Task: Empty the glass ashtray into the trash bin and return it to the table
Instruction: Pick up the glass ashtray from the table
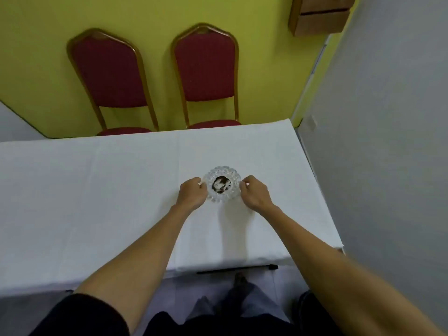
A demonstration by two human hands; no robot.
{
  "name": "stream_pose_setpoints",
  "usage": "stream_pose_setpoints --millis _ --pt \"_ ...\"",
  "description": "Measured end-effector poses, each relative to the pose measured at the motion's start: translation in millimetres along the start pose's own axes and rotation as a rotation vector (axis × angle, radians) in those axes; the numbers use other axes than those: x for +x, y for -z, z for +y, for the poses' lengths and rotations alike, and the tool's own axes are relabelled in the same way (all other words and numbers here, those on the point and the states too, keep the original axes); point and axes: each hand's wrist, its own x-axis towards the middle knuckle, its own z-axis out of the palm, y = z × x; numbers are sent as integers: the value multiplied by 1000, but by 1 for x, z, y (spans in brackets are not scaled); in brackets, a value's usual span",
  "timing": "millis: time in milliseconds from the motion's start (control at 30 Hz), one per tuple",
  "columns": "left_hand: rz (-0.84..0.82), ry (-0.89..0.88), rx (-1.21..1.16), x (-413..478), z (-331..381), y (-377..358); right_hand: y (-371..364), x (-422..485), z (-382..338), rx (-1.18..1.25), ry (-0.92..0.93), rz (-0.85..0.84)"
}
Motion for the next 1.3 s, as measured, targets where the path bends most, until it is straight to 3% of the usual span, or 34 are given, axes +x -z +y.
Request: stream_pose_setpoints --millis 267,533,767,967,1300 --pt "90 56 2 17 9 -20 -7 29 -4 129 -73 -42" --pt "53 193 -15 37 14 -27 -14 32 -11 197 -161 -93" --pt "156 3 -21 17 17 -31 -18 7 -3 330 -233 -59" --pt "174 -157 11 -11 36 -37 -19 -31 10 491 -305 103" --pt "-60 -463 -5 -69 90 -74 11 -120 58 651 -412 573"
